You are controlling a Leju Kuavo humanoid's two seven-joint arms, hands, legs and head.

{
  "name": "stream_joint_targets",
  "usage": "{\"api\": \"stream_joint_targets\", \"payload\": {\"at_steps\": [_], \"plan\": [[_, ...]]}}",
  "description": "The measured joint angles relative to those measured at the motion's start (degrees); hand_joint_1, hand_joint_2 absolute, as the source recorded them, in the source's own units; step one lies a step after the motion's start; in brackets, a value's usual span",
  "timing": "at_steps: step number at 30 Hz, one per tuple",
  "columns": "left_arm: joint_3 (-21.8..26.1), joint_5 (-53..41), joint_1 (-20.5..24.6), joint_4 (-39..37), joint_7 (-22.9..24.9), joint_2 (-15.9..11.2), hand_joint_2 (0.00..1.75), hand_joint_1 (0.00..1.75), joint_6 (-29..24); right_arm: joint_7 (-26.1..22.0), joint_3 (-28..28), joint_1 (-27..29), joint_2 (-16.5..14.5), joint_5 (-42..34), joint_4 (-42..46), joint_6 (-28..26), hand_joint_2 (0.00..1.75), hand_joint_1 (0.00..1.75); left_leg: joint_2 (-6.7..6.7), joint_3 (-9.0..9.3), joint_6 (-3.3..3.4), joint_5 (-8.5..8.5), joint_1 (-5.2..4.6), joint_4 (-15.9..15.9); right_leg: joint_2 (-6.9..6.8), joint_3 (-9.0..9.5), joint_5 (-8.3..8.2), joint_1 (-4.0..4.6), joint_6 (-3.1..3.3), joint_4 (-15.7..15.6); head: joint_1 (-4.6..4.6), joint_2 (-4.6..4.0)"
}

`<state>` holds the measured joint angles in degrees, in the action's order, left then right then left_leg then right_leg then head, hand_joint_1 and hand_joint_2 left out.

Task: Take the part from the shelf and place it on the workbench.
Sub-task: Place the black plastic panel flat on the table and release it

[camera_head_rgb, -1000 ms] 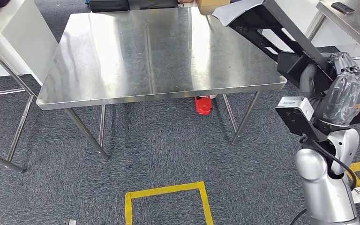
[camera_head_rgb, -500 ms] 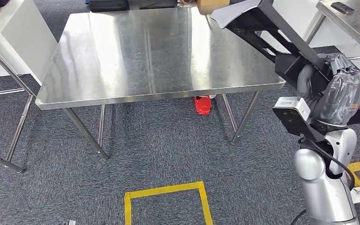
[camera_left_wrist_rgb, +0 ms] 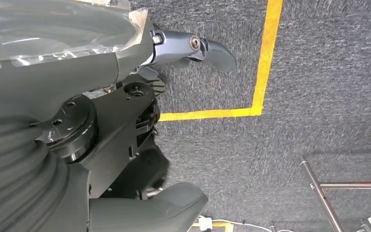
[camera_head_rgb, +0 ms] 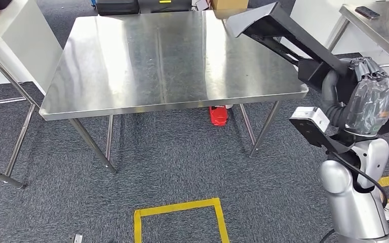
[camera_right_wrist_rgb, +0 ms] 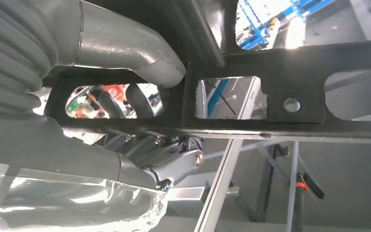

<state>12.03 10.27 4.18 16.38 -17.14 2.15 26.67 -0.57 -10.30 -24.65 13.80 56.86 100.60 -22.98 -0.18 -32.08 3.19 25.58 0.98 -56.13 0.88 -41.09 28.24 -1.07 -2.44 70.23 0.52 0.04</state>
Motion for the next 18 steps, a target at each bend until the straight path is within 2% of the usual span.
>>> {"api": "stream_joint_targets", "payload": {"at_steps": [1, 2, 3, 5, 6, 7, 8, 9, 11, 12, 13, 14, 16, 17, 18], "plan": [[-0.13, 0.04, -0.04, -0.07, 0.01, 0.02, 1.75, 0.0, 0.13, 0.02, -0.01, 0.18, 0.05, 0.12, -0.01, 0.15, 1.75, 1.75, 0.09, 0.09, -0.21, 0.19, 0.16, -0.02, -0.05, -1.63, 0.78, -0.22, -0.13, 2.65, -0.02, 0.0], [-0.24, 0.08, -0.08, -0.16, 0.01, 0.08, 1.75, 0.0, 0.24, 0.04, -0.01, 0.38, 0.07, 0.24, -0.01, 0.31, 1.75, 1.75, 0.13, 0.26, -0.53, 0.45, 0.39, -0.04, -0.15, -2.29, 0.69, -0.56, -0.51, 3.33, -0.03, 0.0], [-0.33, 0.13, -0.13, -0.25, 0.02, 0.15, 1.75, 0.0, 0.32, 0.07, -0.02, 0.52, 0.08, 0.33, -0.01, 0.46, 1.75, 1.75, 0.16, 0.55, -0.98, 0.76, 0.73, -0.08, -0.31, -1.72, -0.27, -0.97, -1.12, 1.62, -0.03, 0.0], [-0.39, 0.28, -0.18, -0.41, 0.04, 0.23, 1.75, 0.0, 0.39, 0.12, -0.02, 0.62, 0.11, 0.4, -0.02, 0.63, 1.75, 1.75, 0.22, 1.4, -2.28, 1.6, 1.43, -0.25, -1.12, 1.86, -3.62, -1.97, -3.05, -6.46, 0.06, 0.0], [-0.39, 0.37, -0.18, -0.46, 0.05, 0.17, 1.75, 0.0, 0.42, 0.13, -0.02, 0.61, 0.14, 0.42, -0.04, 0.69, 1.75, 1.75, 0.26, 1.79, -2.99, 2.11, 1.65, -0.33, -1.64, 3.46, -4.21, -2.11, -3.22, -9.95, 0.19, 0.0], [-0.39, 0.44, -0.18, -0.49, 0.07, 0.1, 1.75, 0.0, 0.46, 0.13, -0.02, 0.62, 0.19, 0.43, -0.05, 0.75, 1.75, 1.75, 0.34, 2.11, -3.71, 2.66, 1.66, -0.25, -2.0, 4.62, -4.34, -1.99, -2.94, -12.09, 0.25, 0.0], [-0.4, 0.48, -0.18, -0.51, 0.09, 0.03, 1.75, 0.0, 0.52, 0.14, 0.0, 0.66, 0.25, 0.45, -0.07, 0.8, 1.75, 1.75, 0.46, 2.49, -4.34, 3.07, 1.65, -0.19, -2.12, 4.95, -3.93, -1.94, -2.11, -12.75, 0.3, 0.0], [-0.41, 0.51, -0.18, -0.54, 0.1, 0.02, 1.75, 0.0, 0.57, 0.17, 0.02, 0.69, 0.32, 0.45, -0.07, 0.83, 1.75, 1.75, 0.57, 2.87, -4.81, 3.37, 1.74, 0.03, -1.91, 5.28, -3.4, -1.78, -0.97, -12.55, 0.24, 0.0], [-0.43, 0.55, -0.1, -0.57, 0.1, 0.04, 1.75, 0.0, 0.65, 0.24, 0.06, 0.73, 0.46, 0.46, -0.03, 0.82, 1.75, 1.75, 0.82, 2.94, -5.38, 3.16, 2.14, -1.21, -1.25, 6.29, -3.39, -1.9, 0.45, -12.31, -0.11, 0.0], [-0.43, 0.57, -0.03, -0.58, 0.09, 0.04, 1.75, 0.0, 0.66, 0.27, 0.06, 0.63, 0.52, 0.49, -0.01, 0.81, 1.75, 1.75, 0.86, 1.78, -5.42, 2.86, 2.24, -3.46, -1.04, 6.99, -3.08, -1.68, 1.08, -12.21, -0.29, 0.0], [-0.43, 0.57, 0.01, -0.58, 0.09, 0.04, 1.75, 0.0, 0.67, 0.29, 0.04, 0.56, 0.54, 0.52, 0.01, 0.81, 1.75, 1.75, 0.84, -0.52, -5.4, 2.92, 2.25, -7.21, -0.91, 7.65, -2.63, -1.41, 1.69, -12.26, -0.49, 0.0], [-0.43, 0.57, -0.02, -0.6, 0.1, 0.04, 1.75, 0.0, 0.67, 0.31, 0.03, 0.51, 0.54, 0.56, 0.0, 0.81, 1.75, 1.75, 0.77, -3.61, -5.27, 3.76, 2.08, -11.55, -0.87, 8.29, -2.08, -1.1, 2.17, -12.33, -0.59, 0.0], [-0.43, 0.57, -0.2, -0.65, 0.11, 0.08, 1.75, 0.0, 0.68, 0.35, 0.02, 0.59, 0.54, 0.64, -0.01, 0.81, 1.75, 1.75, 0.65, -9.29, -4.96, 7.35, 1.55, -17.78, -0.61, 9.69, -0.85, -0.46, 2.78, -12.51, -0.78, 0.0], [-0.43, 0.57, -0.31, -0.7, 0.11, 0.08, 1.75, 0.0, 0.68, 0.38, 0.02, 0.65, 0.55, 0.66, -0.02, 0.81, 1.75, 1.75, 0.63, -10.99, -4.57, 9.0, 1.23, -18.34, -0.45, 10.55, -0.17, -0.15, 2.93, -12.59, -0.78, 0.0], [-0.43, 0.57, -0.37, -0.76, 0.11, 0.08, 1.75, 0.0, 0.68, 0.4, 0.01, 0.67, 0.56, 0.68, -0.02, 0.81, 1.75, 1.75, 0.59, -11.75, -4.04, 9.58, 0.82, -17.1, -0.29, 11.56, 0.57, 0.16, 3.03, -12.68, -0.8, 0.0]]}}
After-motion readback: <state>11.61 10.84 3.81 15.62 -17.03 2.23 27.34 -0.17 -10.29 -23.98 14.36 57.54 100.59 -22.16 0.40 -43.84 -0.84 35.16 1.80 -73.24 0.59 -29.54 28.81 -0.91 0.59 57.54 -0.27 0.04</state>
